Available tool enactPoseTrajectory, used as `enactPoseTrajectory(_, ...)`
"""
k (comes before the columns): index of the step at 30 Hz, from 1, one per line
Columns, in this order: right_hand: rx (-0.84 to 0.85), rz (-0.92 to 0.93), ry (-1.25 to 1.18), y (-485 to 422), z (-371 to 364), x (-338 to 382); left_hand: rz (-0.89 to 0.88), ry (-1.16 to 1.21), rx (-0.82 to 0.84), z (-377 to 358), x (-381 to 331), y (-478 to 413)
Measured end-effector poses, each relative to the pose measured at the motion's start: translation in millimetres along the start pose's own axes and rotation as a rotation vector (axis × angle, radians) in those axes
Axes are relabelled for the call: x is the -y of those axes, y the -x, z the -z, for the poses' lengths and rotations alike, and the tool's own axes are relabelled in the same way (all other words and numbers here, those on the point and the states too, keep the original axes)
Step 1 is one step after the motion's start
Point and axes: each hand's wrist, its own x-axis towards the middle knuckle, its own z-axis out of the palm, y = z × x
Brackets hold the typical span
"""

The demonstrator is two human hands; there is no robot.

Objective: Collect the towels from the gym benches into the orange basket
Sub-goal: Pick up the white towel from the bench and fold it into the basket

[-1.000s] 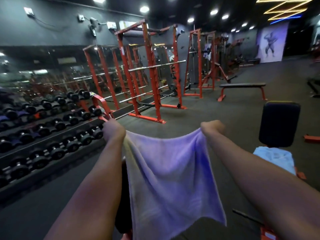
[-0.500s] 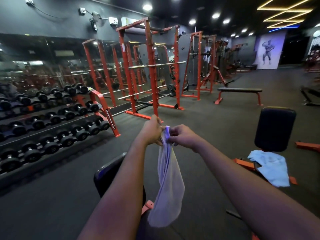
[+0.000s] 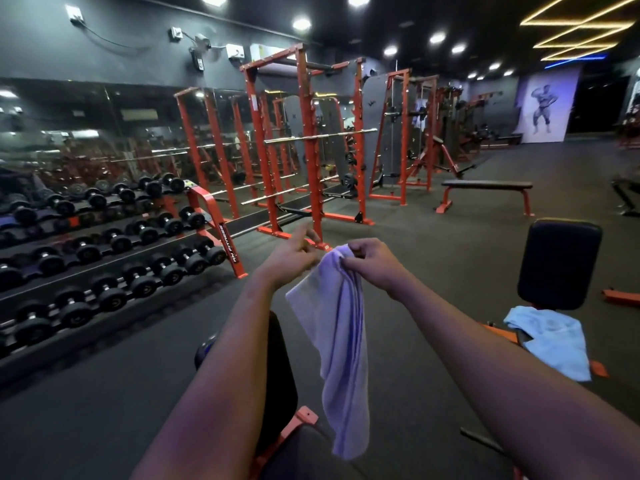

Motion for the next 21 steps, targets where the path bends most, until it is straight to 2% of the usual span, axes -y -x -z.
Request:
enactPoseTrajectory(4,-0.009,-0.056,-0.154,-7,13,9,0.118,-0.236,0.393,-4,42,7)
enactPoseTrajectory(6,-0.059,-0.131,-0.132,-13,18,1,0.191,-0.387,0.436,-6,66,9)
enactPoseTrajectory(8,-0.106,-0.236,-0.003,-17,19,-20,0.218,-0.491,0.337,0,81,12)
enactPoseTrajectory(10,-0.114,-0.356,0.17,-14,15,-45,0.24,-0.572,0.164,11,94,13)
enactPoseTrajectory(13,-0.116,-0.488,0.311,-4,0,-72,0.225,-0.597,-0.028,17,103,17)
enactPoseTrajectory(16,-0.201,-0.525,0.237,-5,-21,-89,0.179,-0.622,-0.232,12,112,23)
enactPoseTrajectory(18,-0.177,-0.498,0.205,-8,-32,-97,0.198,-0.619,-0.362,11,120,28)
enactPoseTrajectory(21,-0.109,-0.444,0.123,-1,-42,-109,0.255,-0.482,-0.388,10,133,44)
